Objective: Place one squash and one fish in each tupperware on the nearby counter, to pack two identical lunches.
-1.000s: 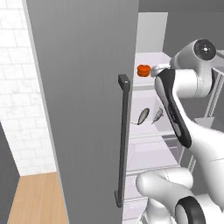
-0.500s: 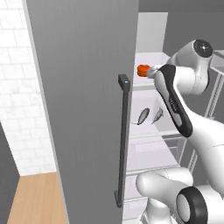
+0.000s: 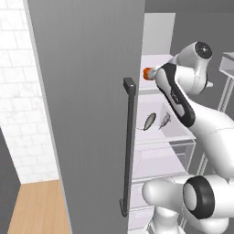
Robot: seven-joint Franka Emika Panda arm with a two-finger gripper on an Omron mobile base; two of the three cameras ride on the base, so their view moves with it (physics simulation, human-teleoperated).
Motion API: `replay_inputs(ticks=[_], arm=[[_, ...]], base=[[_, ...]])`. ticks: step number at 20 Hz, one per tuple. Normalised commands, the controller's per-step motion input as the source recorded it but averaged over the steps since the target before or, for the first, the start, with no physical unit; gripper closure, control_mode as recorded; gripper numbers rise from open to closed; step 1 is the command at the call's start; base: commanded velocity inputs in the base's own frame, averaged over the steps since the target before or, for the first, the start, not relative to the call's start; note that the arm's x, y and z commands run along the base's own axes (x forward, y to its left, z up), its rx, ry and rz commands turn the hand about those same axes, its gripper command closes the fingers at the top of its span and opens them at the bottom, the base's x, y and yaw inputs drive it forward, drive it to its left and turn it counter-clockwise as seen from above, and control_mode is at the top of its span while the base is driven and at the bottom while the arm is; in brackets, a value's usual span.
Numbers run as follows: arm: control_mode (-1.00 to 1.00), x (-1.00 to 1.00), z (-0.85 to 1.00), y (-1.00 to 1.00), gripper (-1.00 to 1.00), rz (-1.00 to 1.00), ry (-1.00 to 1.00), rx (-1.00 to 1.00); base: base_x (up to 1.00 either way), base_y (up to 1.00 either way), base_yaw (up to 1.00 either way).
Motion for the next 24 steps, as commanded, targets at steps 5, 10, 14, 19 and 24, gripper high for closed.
replay_inputs(ticks=[5,10,14,19,24], arm=[[-1.00,0.34,-0.13,0.05,-1.00,0.03,0.09,0.00],[-1.00,0.38,-0.10,0.04,-1.00,0.02,0.06,0.00],[-1.00,0.39,-0.08,0.00,-1.00,0.05,0.00,0.00],[-1.00,0.39,-0.22,0.00,-1.00,0.07,0.00,0.00],[-1.00,0.48,-0.13,-0.01,-1.00,0.07,0.00,0.00]], base=[[0.00,0.00,0.00],[0.00,0.00,0.00],[0.00,0.00,0.00],[0.00,0.00,0.00],[0.00,0.00,0.00]])
